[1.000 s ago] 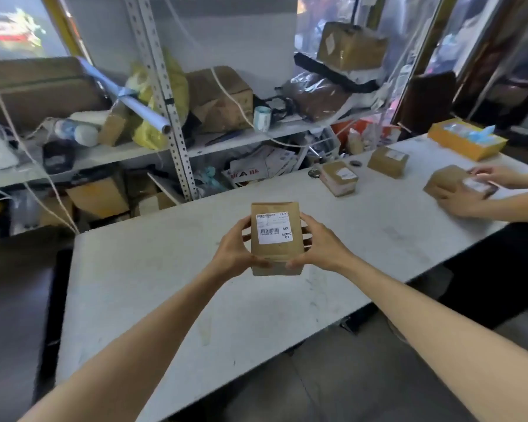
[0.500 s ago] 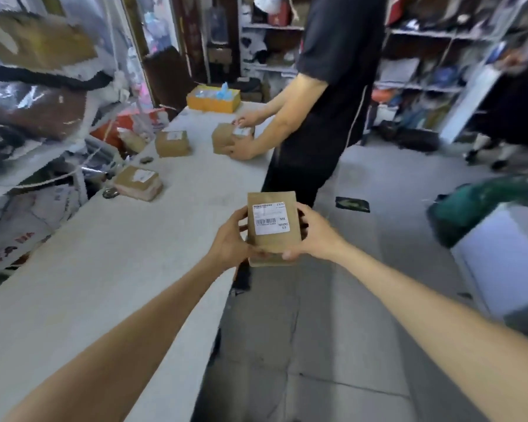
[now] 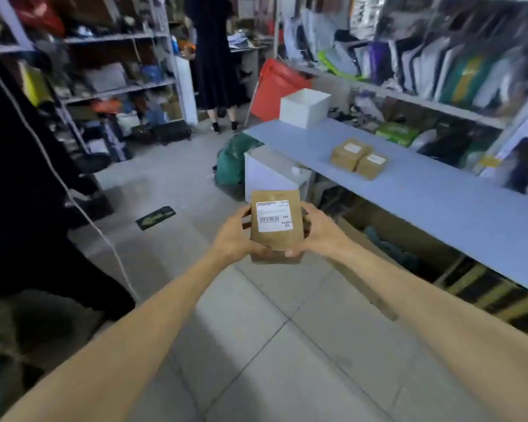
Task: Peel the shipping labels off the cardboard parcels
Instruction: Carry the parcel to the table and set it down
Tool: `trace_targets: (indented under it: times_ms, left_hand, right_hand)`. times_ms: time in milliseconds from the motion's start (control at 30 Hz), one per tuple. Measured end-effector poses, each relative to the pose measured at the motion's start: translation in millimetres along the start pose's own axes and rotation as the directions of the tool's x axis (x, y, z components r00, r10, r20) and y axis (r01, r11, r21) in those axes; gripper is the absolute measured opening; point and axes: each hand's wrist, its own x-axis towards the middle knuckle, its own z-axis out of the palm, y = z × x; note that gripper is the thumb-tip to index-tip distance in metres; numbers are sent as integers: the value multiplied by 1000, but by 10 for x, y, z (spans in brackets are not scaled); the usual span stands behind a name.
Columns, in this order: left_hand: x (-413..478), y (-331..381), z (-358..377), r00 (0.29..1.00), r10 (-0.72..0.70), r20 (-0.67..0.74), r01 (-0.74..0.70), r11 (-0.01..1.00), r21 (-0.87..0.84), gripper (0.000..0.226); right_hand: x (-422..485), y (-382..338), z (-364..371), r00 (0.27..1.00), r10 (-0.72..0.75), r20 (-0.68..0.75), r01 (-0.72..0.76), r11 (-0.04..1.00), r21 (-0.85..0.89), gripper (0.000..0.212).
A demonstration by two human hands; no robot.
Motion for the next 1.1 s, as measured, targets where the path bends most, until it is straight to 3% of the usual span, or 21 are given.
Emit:
trace_targets:
  times_ms: [100, 233, 367, 500, 900, 1100]
  left_hand:
    - [362, 315, 725, 983, 88, 159, -88, 996, -11, 108]
    - [618, 657, 1541, 934, 150, 324, -159, 987, 2, 107]
    - [883, 887, 2055, 872, 200, 447, -237, 971, 29, 114]
    - [1138, 1084, 2393, 795, 255, 551, -307, 952, 2, 111]
    - [2076, 1355, 3043, 708, 240, 664, -337, 941, 18, 112]
    - [2601, 1544, 3611, 691, 254, 677, -351, 936, 7, 104]
  right_hand:
    - [-320, 419, -615, 984, 101, -146, -103, 995, -5, 115]
    - [-786, 859, -1160, 929, 212, -303, -194, 977, 90, 107]
    - [-1048, 1125, -1491, 867, 270, -419, -256, 962, 90, 107]
    - [-1106, 1312, -1720, 780, 336, -528, -318, 939, 127, 93]
    - [-743, 1693, -2326, 656, 455, -602, -402, 886, 232, 101]
    - [-498, 2158, -2885, 666, 471, -579, -401, 880, 254, 99]
